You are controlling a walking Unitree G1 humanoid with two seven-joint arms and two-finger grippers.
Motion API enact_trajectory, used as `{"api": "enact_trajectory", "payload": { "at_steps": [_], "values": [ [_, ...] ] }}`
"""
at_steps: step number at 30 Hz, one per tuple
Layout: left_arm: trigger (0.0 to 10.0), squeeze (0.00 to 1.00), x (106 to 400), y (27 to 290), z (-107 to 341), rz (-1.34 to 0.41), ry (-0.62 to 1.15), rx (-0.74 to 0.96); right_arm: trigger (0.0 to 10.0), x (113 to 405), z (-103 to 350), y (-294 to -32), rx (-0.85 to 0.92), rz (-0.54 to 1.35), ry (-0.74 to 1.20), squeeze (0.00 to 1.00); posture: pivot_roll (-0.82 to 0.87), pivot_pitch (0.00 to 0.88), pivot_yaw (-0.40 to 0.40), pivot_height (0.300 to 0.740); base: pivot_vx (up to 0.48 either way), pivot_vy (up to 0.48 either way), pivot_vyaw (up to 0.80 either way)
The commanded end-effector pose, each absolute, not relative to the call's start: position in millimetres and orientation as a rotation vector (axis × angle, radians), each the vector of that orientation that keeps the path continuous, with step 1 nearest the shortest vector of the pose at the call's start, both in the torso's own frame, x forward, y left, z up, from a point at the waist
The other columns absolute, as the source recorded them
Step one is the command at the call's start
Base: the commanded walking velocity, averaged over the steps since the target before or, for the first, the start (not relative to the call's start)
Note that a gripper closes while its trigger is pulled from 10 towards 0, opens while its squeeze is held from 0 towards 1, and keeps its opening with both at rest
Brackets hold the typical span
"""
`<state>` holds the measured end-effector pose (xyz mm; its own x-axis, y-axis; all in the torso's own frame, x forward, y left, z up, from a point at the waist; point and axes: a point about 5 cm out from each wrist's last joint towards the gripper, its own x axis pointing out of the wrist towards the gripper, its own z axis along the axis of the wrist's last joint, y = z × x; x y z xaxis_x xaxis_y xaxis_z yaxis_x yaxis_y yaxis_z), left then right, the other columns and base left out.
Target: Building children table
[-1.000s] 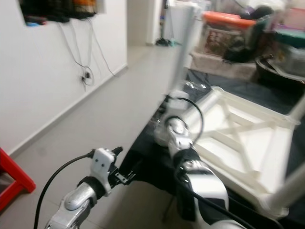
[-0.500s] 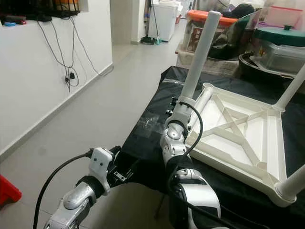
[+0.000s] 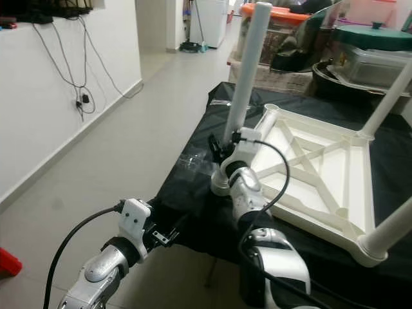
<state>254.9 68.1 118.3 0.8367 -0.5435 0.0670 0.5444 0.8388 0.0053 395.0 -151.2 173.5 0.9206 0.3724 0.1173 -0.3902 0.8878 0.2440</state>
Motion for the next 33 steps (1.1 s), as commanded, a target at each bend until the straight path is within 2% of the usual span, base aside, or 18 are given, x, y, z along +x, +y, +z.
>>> {"api": "enact_trajectory", "payload": {
  "at_steps": [1, 3, 6, 7, 9, 15, 16, 20, 21, 23, 26, 29, 30, 31, 33],
  "values": [
    [10.0, 0.0, 254.9, 65.0, 119.2, -0.587, -0.063, -0.011, 10.0, 394.0, 173.8, -130.3, 0.248, 0.54, -0.037, 0.0, 0.07, 0.0, -0.078, 0.74, 0.0, 0.0, 0.0],
    [10.0, 0.0, 255.0, 64.7, 119.5, -0.588, -0.064, -0.01, 10.0, 393.5, 175.7, -129.2, 0.23, 0.595, -0.032, 0.0, 0.07, 0.0, -0.078, 0.74, 0.0, 0.0, 0.0],
    [10.0, 0.0, 255.0, 64.1, 120.1, -0.59, -0.065, -0.01, 10.0, 386.6, 180.7, -113.8, 0.137, 0.894, -0.004, 0.0, 0.08, 0.0, -0.079, 0.74, 0.0, 0.0, 0.0],
    [10.0, 0.0, 255.0, 64.1, 120.1, -0.59, -0.065, -0.01, 10.0, 386.6, 180.7, -113.8, 0.137, 0.894, -0.004, 0.0, 0.08, 0.0, -0.079, 0.74, 0.0, 0.0, 0.0],
    [10.0, 0.0, 254.8, 63.9, 120.4, -0.59, -0.067, -0.009, 10.0, 381.9, 178.9, -107.5, 0.094, 1.022, 0.027, 0.0, 0.09, 0.0, -0.085, 0.74, 0.0, 0.0, 0.0],
    [10.0, 0.0, 254.0, 64.2, 121.1, -0.588, -0.066, -0.009, 10.0, 379.8, 179.3, -98.3, 0.045, 1.116, 0.054, 0.0, 0.09, 0.0, -0.089, 0.74, 0.0, 0.0, 0.0],
    [10.0, 0.0, 253.8, 64.5, 121.4, -0.587, -0.066, -0.009, 0.0, 383.8, 180.1, -96.6, 0.03, 1.045, 0.055, 0.0, 0.09, 0.0, -0.089, 0.74, 0.0, 0.0, 0.0],
    [10.0, 0.0, 253.7, 64.7, 121.4, -0.587, -0.065, -0.01, 0.0, 394.7, 179.1, -101.4, 0.0, 0.78, 0.056, 0.0, 0.09, 0.0, -0.086, 0.74, 0.0, 0.0, 0.0],
    [10.0, 0.0, 253.7, 64.7, 121.4, -0.587, -0.065, -0.01, 0.0, 394.7, 179.1, -101.4, 0.0, 0.78, 0.056, 0.0, 0.09, 0.0, -0.086, 0.74, 0.0, 0.0, 0.0],
    [10.0, 0.0, 253.7, 64.8, 121.2, -0.587, -0.064, -0.01, 0.0, 400.1, 176.9, -110.7, 0.028, 0.611, 0.07, 0.0, 0.09, 0.0, -0.086, 0.74, 0.0, 0.0, 0.0],
    [10.0, 0.0, 253.9, 64.8, 121.1, -0.588, -0.061, -0.012, 0.0, 407.2, 170.8, -148.0, 0.053, 0.148, 0.102, 0.0, 0.08, 0.0, -0.077, 0.74, 0.0, 0.0, 0.0],
    [10.0, 0.0, 254.0, 64.8, 121.1, -0.588, -0.061, -0.012, 0.0, 407.3, 169.8, -155.0, 0.05, 0.072, 0.107, 0.0, 0.08, 0.0, -0.077, 0.74, 0.0, 0.0, 0.0],
    [10.0, 0.0, 254.4, 64.8, 120.7, -0.589, -0.059, -0.012, 0.0, 401.7, 160.5, -185.2, 0.112, -0.239, 0.125, 0.0, 0.08, 0.0, -0.075, 0.74, 0.0, 0.0, 0.0],
    [10.0, 0.0, 254.4, 64.8, 120.7, -0.589, -0.059, -0.012, 0.0, 401.7, 160.5, -185.2, 0.112, -0.239, 0.125, 0.0, 0.08, 0.0, -0.075, 0.74, 0.0, 0.0, 0.0],
    [10.0, 0.0, 254.8, 64.9, 120.3, -0.589, -0.058, -0.011, 0.0, 393.4, 151.1, -201.1, 0.16, -0.456, 0.135, 0.0, 0.07, 0.0, -0.071, 0.74, 0.0, 0.0, 0.0]
  ]
}}
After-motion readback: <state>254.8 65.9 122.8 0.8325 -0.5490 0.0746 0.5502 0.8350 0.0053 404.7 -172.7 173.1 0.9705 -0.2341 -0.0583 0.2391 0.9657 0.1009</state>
